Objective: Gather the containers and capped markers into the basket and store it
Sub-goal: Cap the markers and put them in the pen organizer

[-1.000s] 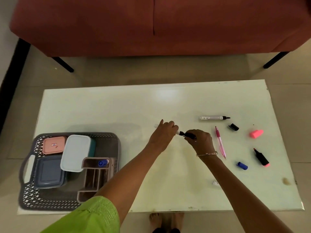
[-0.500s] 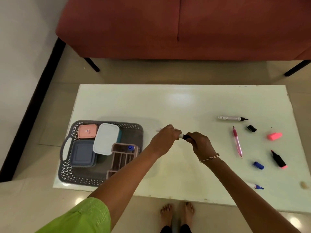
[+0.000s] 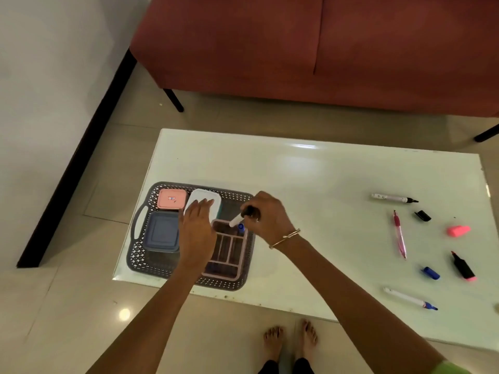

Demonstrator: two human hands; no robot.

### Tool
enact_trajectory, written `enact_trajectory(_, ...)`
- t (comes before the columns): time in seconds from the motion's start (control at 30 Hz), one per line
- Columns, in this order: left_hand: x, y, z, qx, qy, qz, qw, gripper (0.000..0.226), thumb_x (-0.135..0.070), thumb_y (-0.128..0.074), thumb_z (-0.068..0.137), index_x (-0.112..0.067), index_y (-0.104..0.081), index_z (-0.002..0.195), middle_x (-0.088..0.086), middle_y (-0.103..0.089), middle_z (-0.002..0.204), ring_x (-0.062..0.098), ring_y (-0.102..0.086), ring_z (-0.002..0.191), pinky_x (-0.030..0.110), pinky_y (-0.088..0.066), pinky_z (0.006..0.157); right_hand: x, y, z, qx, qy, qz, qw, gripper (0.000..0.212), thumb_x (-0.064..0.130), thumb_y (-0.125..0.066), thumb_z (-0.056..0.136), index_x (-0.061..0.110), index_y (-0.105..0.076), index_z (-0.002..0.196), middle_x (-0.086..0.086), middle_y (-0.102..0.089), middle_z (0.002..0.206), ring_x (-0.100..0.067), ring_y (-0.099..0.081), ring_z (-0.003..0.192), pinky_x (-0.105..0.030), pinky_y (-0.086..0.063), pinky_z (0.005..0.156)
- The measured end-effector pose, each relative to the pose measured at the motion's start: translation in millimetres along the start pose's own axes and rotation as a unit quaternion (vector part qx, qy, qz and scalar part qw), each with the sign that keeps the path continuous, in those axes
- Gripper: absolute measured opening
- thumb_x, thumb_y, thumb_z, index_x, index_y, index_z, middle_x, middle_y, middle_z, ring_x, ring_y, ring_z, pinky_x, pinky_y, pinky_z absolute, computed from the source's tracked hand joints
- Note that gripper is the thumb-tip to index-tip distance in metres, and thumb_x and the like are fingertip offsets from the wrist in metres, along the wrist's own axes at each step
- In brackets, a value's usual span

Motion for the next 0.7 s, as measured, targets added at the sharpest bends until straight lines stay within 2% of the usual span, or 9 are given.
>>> enact_trajectory(0.13,3,6,-1,-0.013,-0.002,-0.018,1.000,0.051,0.013,-0.054,0.075,-0.003,-0.052,0.124,0.018,-0.058,0.125,0.035,-0.046,0.122,0.055,-0.035,0.104,2,-52,9,0.108,0.017,-0.108,0.988,0.018,0.002,-0.055,0.078,-0.005,-0.063,0.093,-0.023,-0.057,0.103,-0.035,-0.057,0.090,-0.037,-0.047,0.079)
enact_trajectory(0.2,-6,4,1,-0.011,-0.023,-0.025,0.999,0.051,0.015,-0.055,0.073,-0.001,-0.053,0.122,0.020,-0.059,0.123,0.036,-0.048,0.119,0.057,-0.037,0.102,0,-67,8,0.119,0.037,-0.160,0.979,0.014,-0.002,-0.055,0.078,-0.008,-0.063,0.089,-0.025,-0.058,0.097,-0.038,-0.057,0.088,-0.042,-0.052,0.079)
enact_trajectory(0.27,-20,-2,4,-0.002,-0.041,-0.035,0.999,0.052,0.014,-0.057,0.073,-0.001,-0.053,0.123,0.020,-0.058,0.124,0.036,-0.047,0.121,0.056,-0.035,0.104,-5,-71,6,0.108,0.049,-0.176,0.977,0.006,-0.004,-0.061,0.072,-0.008,-0.064,0.076,-0.024,-0.060,0.079,-0.039,-0.058,0.077,-0.045,-0.055,0.067)
enact_trajectory(0.3,-29,-6,5,0.002,-0.050,-0.041,0.998,0.052,0.013,-0.057,0.074,-0.001,-0.053,0.123,0.019,-0.058,0.125,0.036,-0.046,0.122,0.055,-0.033,0.106,-7,-69,6,0.097,0.052,-0.156,0.982,0.004,-0.004,-0.063,0.069,-0.007,-0.065,0.072,-0.024,-0.060,0.073,-0.039,-0.059,0.072,-0.045,-0.056,0.063)
enact_trajectory(0.37,-54,-13,9,0.005,-0.069,-0.057,0.996,0.051,0.012,-0.055,0.074,-0.001,-0.054,0.123,0.019,-0.058,0.126,0.035,-0.046,0.123,0.051,-0.031,0.109,-11,-53,3,0.082,0.053,-0.105,0.990,0.011,0.000,-0.064,0.068,-0.004,-0.067,0.078,-0.025,-0.066,0.078,-0.039,-0.062,0.074,-0.038,-0.055,0.067)
enact_trajectory(0.43,-84,-19,12,0.007,-0.092,-0.073,0.993,0.050,0.013,-0.054,0.075,-0.001,-0.054,0.122,0.019,-0.057,0.127,0.035,-0.045,0.124,0.049,-0.030,0.110,-21,-23,0,0.055,0.046,-0.065,0.995,0.018,0.001,-0.062,0.068,-0.002,-0.068,0.084,-0.023,-0.068,0.082,-0.035,-0.064,0.074,-0.027,-0.046,0.068)
enact_trajectory(0.57,-154,-56,17,0.024,-0.160,-0.069,0.984,0.054,0.018,-0.052,0.071,-0.003,-0.056,0.120,0.017,-0.060,0.124,0.035,-0.048,0.122,0.051,-0.029,0.110,-103,63,-25,-0.044,-0.072,-0.048,0.995,0.024,-0.004,-0.060,0.071,0.008,-0.071,0.088,-0.015,-0.069,0.086,-0.031,-0.065,0.078,-0.034,-0.051,0.074)
enact_trajectory(0.7,-233,-130,20,0.046,-0.254,-0.064,0.964,0.047,0.014,-0.056,0.067,-0.003,-0.062,0.110,0.015,-0.068,0.109,0.033,-0.060,0.108,0.053,-0.040,0.101,-216,156,-78,-0.181,-0.238,-0.070,0.951,0.020,-0.004,-0.063,0.072,0.007,-0.072,0.086,-0.019,-0.071,0.089,-0.035,-0.066,0.082,-0.041,-0.052,0.077)
Point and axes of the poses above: each hand's wrist, its own z-axis towards the middle knuckle, its own y-axis out of the back of the hand, x = y × z, the point moved 5 cm from there along z, towards the middle knuckle
